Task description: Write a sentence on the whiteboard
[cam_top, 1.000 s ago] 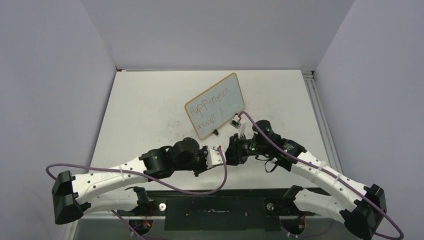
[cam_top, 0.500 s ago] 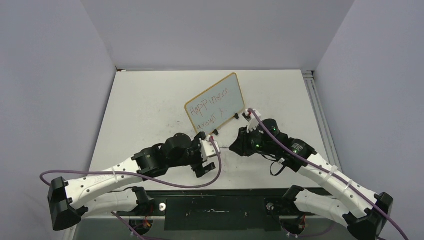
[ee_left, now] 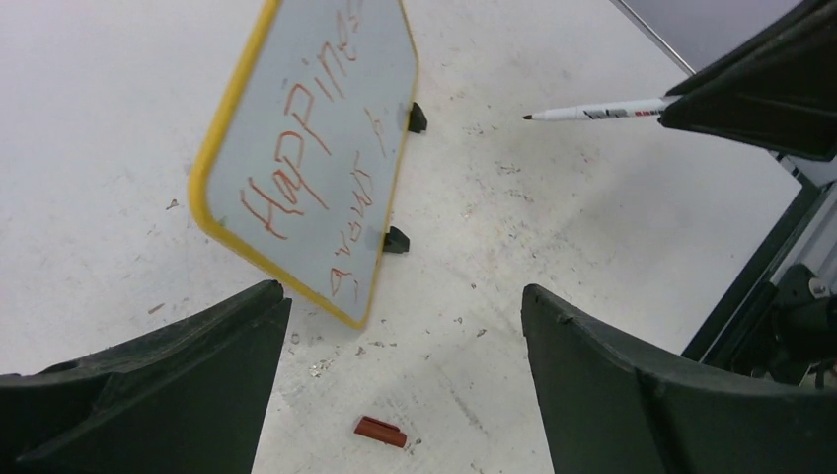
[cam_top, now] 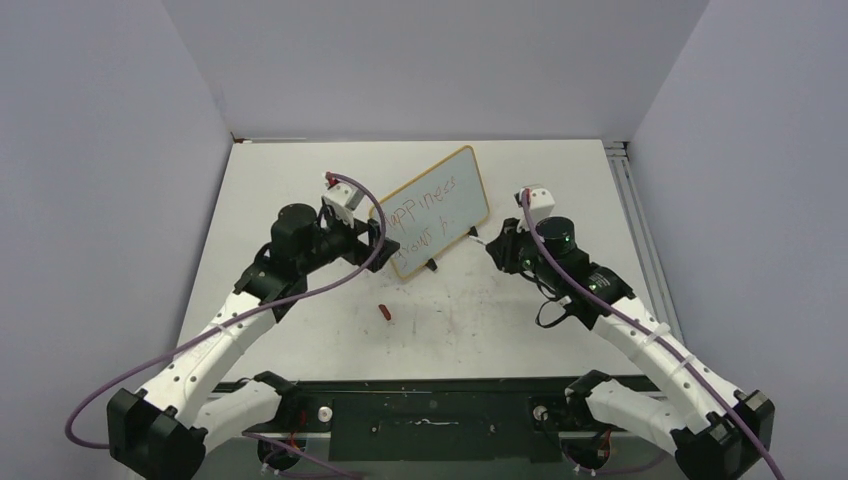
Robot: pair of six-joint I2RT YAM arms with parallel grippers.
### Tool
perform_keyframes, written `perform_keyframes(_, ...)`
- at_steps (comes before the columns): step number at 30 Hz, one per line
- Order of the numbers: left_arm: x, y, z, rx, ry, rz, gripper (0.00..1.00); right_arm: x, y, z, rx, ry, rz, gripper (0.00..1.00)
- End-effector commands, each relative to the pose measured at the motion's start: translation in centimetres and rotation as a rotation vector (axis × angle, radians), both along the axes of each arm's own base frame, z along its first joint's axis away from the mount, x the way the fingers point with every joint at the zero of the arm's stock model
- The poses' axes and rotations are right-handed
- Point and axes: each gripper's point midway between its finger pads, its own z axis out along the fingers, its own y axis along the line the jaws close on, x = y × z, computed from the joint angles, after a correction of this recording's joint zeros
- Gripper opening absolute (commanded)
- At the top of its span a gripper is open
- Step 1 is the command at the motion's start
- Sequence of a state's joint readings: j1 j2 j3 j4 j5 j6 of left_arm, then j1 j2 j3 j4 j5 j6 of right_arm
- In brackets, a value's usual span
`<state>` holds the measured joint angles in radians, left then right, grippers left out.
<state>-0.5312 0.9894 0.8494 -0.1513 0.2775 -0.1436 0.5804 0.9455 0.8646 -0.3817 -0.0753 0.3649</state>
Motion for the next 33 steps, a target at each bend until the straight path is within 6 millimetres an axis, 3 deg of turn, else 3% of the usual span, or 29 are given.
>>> perform_keyframes(1, 2.7, 0.5, 3.2, -0.177, 0.037, 0.041, 0.84, 3.9, 0.2, 0.1, 0.033, -0.106, -0.010, 0.05)
perform_keyframes(3, 3.8, 1.1, 2.8, -0.192, 0.056, 0.063, 0.77, 5.2, 0.2, -1.0, 0.054, -0.094, -0.003, 0.05)
perform_keyframes(6, 4.5, 1.4, 1.8, -0.187, 0.083, 0.075, 0.76, 6.5, 0.6, -1.7, 0.098, -0.096, 0.023, 0.05)
perform_keyframes(14, 7.2, 3.3, 0.4, -0.207, 0.104, 0.079, 0.69, 8.0, 1.5, -3.4, 0.099, -0.079, 0.073, 0.05)
perform_keyframes(22, 8.4, 2.6, -1.7, -0.176, 0.156, 0.032, 0.66, 9.0, 1.6, -4.5, 0.079, -0.089, 0.072, 0.05)
perform_keyframes(33, 9.5, 2.0, -3.7, -0.150, 0.212, 0.011, 0.52, 10.1, 2.6, -5.0, 0.087, -0.087, 0.091, 0.05)
